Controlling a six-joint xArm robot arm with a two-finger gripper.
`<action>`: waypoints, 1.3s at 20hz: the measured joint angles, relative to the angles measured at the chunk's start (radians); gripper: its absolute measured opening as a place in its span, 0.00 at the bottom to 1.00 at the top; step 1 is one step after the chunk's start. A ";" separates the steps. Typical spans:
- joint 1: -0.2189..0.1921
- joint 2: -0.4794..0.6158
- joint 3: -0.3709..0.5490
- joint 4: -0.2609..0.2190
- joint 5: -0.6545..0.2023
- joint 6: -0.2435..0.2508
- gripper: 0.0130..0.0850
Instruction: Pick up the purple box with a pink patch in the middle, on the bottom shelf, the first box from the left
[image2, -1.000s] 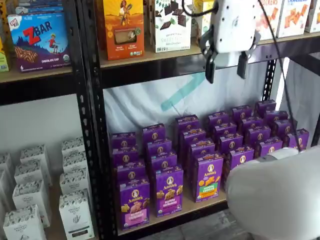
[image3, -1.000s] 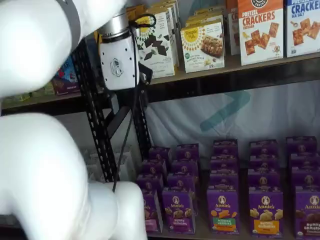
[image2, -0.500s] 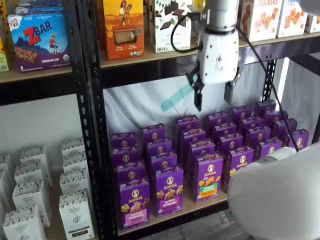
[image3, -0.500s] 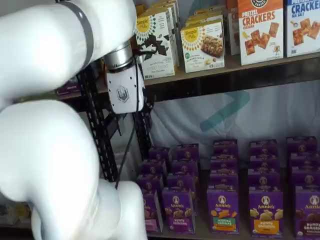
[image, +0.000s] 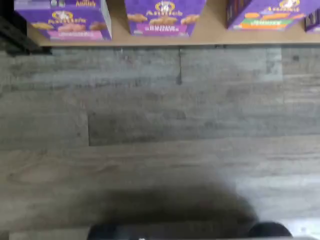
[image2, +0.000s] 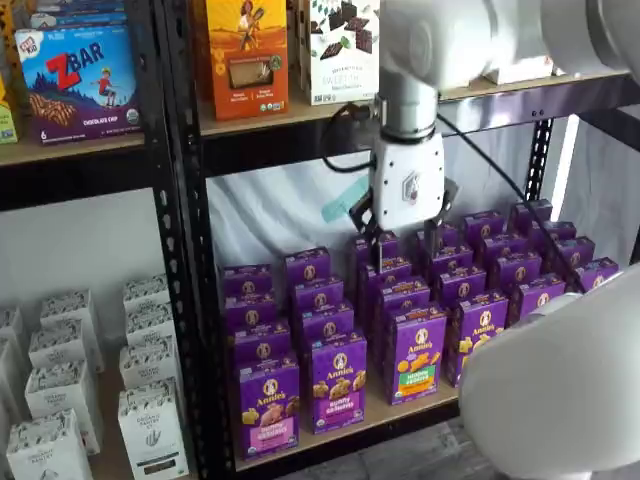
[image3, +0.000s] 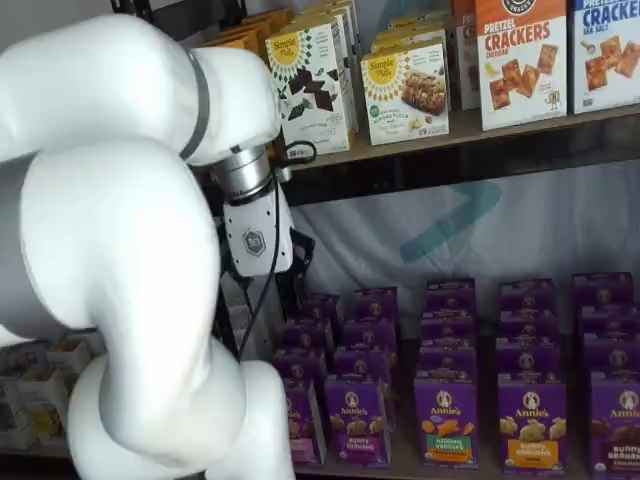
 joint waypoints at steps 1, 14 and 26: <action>0.007 0.006 0.019 -0.004 -0.041 0.011 1.00; 0.133 0.244 0.143 0.003 -0.402 0.152 1.00; 0.226 0.444 0.192 0.113 -0.674 0.160 1.00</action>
